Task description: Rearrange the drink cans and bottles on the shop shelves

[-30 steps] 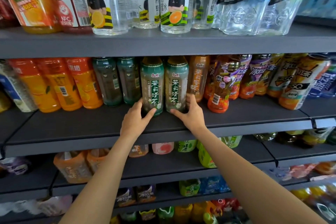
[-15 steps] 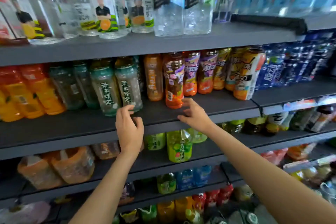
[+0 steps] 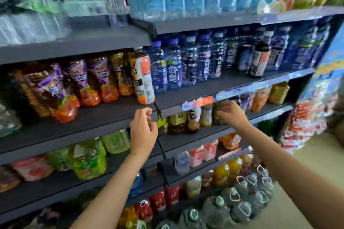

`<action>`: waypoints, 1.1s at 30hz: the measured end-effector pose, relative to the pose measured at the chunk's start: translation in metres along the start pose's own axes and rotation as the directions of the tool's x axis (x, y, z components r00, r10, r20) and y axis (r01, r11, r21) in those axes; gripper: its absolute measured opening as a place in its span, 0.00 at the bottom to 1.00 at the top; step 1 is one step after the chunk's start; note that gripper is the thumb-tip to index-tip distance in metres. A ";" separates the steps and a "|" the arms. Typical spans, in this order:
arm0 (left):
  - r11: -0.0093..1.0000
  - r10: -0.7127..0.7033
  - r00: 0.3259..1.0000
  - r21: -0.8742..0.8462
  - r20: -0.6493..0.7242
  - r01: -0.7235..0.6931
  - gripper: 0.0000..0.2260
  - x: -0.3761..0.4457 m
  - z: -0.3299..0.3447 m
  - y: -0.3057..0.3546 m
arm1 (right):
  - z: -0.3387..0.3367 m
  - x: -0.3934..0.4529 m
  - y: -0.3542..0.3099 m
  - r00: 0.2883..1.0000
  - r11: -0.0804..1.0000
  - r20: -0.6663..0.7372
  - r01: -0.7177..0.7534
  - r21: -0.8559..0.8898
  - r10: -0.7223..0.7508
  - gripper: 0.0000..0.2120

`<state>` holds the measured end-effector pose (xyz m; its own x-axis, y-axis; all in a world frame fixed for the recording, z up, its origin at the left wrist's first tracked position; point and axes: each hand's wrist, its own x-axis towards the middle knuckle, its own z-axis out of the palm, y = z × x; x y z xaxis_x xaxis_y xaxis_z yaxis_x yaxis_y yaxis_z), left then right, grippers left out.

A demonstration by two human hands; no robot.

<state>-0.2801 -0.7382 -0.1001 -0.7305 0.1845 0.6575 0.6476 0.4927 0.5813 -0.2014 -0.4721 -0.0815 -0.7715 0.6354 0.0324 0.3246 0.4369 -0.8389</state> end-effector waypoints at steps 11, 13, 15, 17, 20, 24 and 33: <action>0.963 0.232 0.948 0.083 0.216 -0.255 0.19 0.037 0.148 0.041 | -0.032 0.072 0.099 0.987 0.987 0.095 -0.122 -0.107 0.132 0.29; 0.946 0.283 0.935 0.097 0.213 -0.309 0.20 0.044 0.178 0.050 | -0.042 0.087 0.114 0.989 0.986 0.091 -0.102 -0.134 0.115 0.27; 0.919 0.348 0.911 0.109 0.222 -0.378 0.19 0.051 0.204 0.061 | -0.054 0.100 0.128 0.991 0.985 0.068 -0.105 -0.136 0.115 0.26; 0.901 0.370 0.894 0.138 0.252 -0.411 0.19 0.057 0.225 0.071 | -0.061 0.115 0.141 0.992 0.987 0.051 -0.106 -0.119 0.113 0.29; 0.889 0.314 0.909 0.251 0.273 -0.383 0.17 0.061 0.245 0.076 | -0.061 0.143 0.157 0.992 0.993 0.088 -0.078 -0.087 0.086 0.34; 0.852 0.205 0.940 0.423 0.274 -0.309 0.21 0.054 0.256 0.078 | -0.047 0.184 0.172 0.994 0.999 0.104 -0.039 -0.028 0.041 0.40; 0.848 -0.005 0.991 0.525 0.135 -0.067 0.12 0.056 0.269 0.104 | -0.027 0.247 0.189 0.989 0.996 0.141 0.037 0.081 -0.049 0.33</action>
<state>-0.3120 -0.4479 -0.1325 -0.7565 0.2952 0.5836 0.4846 0.8523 0.1969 -0.3162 -0.2155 -0.2177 -0.8557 0.5175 -0.0037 0.2502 0.4073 -0.8784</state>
